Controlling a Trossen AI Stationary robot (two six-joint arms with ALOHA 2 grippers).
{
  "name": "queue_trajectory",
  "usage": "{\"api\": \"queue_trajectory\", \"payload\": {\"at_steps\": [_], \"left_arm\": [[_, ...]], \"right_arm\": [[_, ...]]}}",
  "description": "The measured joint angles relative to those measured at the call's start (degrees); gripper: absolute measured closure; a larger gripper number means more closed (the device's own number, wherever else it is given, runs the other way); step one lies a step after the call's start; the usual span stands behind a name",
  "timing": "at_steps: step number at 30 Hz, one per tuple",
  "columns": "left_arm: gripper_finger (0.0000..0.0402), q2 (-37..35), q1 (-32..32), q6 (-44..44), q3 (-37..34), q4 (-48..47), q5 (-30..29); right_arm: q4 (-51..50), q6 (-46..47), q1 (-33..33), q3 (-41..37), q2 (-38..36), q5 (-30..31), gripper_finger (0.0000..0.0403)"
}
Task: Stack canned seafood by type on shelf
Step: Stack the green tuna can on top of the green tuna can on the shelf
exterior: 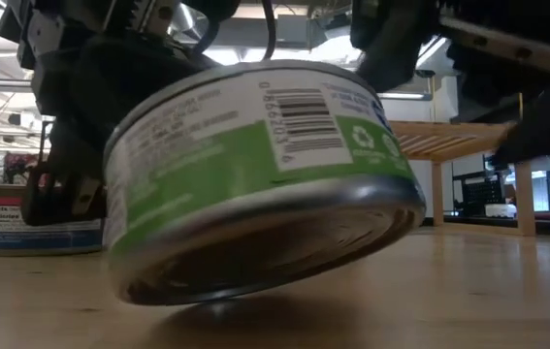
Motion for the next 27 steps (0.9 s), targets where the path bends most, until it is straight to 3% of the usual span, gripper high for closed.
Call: {"api": "queue_trajectory", "payload": {"at_steps": [5,27], "left_arm": [[0.0401,0.00,0.46,-2.40,0.00,-0.13,0.04],[0.0400,0.00,1.20,-5.96,0.00,0.00,0.04]], "right_arm": [[0.82,-4.12,0.09,0.00,0.89,0.91,0.0111],[4.85,-5.72,0.42,0.06,1.60,3.12,0.0111]]}}
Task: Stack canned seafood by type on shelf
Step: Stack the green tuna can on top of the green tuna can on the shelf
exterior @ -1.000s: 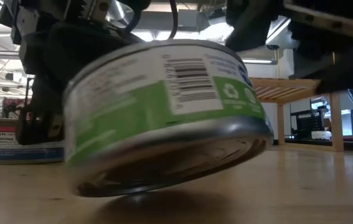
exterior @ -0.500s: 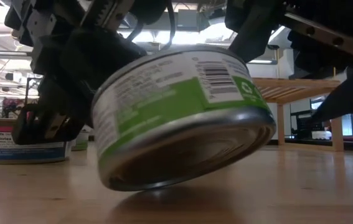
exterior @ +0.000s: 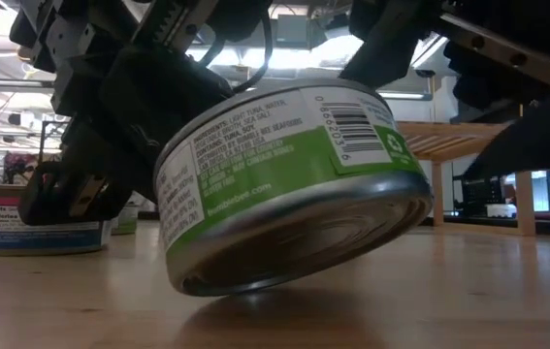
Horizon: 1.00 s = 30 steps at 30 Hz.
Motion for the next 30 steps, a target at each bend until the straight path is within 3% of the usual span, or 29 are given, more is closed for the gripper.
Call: {"api": "queue_trajectory", "payload": {"at_steps": [15,30], "left_arm": [[0.0400,0.00,-0.02,0.65,0.00,-0.02,0.00],[0.0400,0.00,-0.02,0.64,0.00,-0.09,0.00]], "right_arm": [[5.73,0.58,-0.07,0.00,-0.61,0.06,0.0111],[9.76,3.54,-0.03,0.02,3.56,-0.28,0.0111]]}}
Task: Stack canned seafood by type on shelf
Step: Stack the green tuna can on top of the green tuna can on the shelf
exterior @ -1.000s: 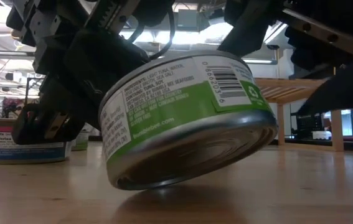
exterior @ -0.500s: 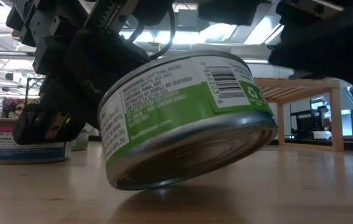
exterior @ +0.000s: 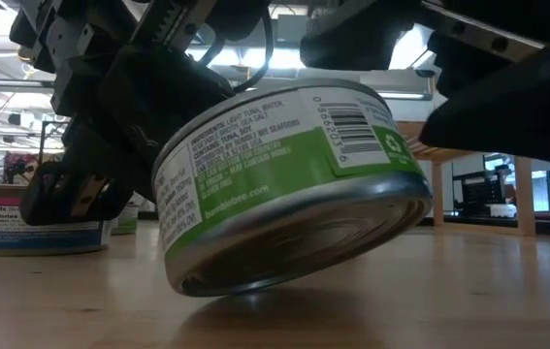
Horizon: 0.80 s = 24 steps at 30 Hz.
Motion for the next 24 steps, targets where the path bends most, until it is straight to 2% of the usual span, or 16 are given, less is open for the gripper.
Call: {"api": "queue_trajectory", "payload": {"at_steps": [7,24], "left_arm": [[0.0400,0.00,0.00,0.02,0.00,0.00,0.02],[0.0400,0.00,0.00,-1.39,0.02,0.00,0.02]], "right_arm": [[-4.45,1.47,0.02,0.00,0.00,-0.47,0.0111],[-6.93,2.57,0.83,0.00,0.00,-0.53,0.0111]]}}
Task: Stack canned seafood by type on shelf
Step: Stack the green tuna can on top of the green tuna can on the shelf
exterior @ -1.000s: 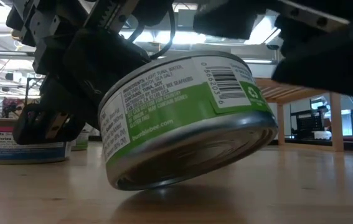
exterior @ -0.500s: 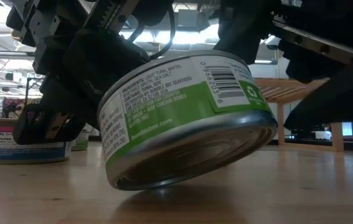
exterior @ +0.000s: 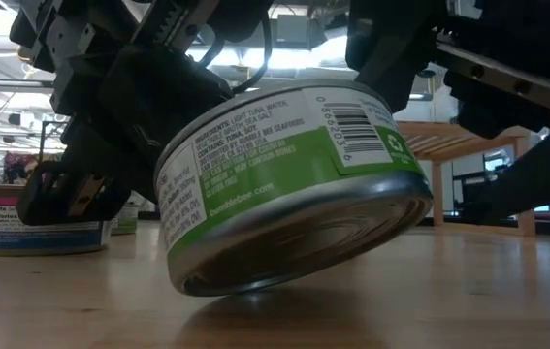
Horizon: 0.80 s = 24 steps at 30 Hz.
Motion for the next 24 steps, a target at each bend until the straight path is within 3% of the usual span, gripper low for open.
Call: {"api": "queue_trajectory", "payload": {"at_steps": [12,24], "left_arm": [[0.0400,-0.02,0.00,-1.84,0.00,0.07,0.00],[0.0400,-0.02,0.04,-4.76,0.00,0.20,-0.02]], "right_arm": [[0.90,-5.85,-0.07,0.00,0.02,2.16,0.0111],[0.80,-6.08,-0.07,0.00,0.03,1.71,0.0111]]}}
